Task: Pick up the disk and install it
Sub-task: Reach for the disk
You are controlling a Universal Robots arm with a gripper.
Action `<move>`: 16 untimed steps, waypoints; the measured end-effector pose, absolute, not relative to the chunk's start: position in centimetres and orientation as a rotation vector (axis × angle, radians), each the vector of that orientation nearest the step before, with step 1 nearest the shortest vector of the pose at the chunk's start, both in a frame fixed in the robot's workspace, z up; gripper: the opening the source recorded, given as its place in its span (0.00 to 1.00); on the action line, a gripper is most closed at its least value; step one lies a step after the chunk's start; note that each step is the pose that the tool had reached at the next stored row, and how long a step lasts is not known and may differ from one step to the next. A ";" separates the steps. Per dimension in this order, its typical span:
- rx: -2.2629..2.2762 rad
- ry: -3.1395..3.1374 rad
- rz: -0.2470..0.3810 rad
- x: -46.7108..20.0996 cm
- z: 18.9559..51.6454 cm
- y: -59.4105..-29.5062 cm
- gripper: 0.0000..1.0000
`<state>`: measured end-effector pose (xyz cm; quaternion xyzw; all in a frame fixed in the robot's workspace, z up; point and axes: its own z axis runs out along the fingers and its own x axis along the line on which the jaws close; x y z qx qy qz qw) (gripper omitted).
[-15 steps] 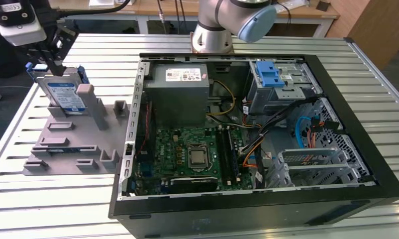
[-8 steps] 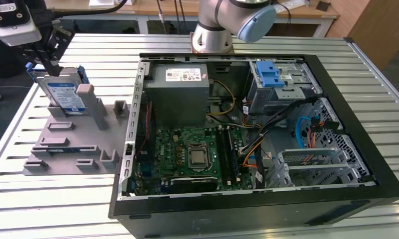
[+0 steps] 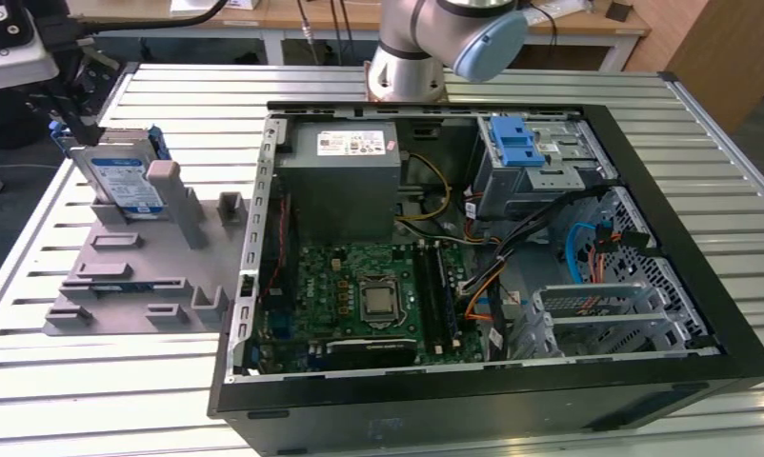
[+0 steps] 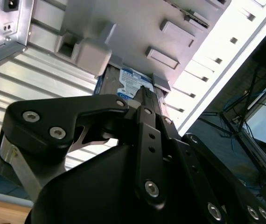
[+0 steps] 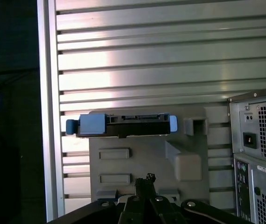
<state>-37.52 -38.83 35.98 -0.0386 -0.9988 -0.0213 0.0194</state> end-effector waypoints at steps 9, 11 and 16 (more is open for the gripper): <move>-0.120 -3.083 -0.065 -39.0 35.9 -36.9 0.11; -0.120 -3.082 -0.065 -39.2 35.8 -36.3 0.11; -0.120 -3.083 -0.065 -40.3 35.7 -35.7 0.11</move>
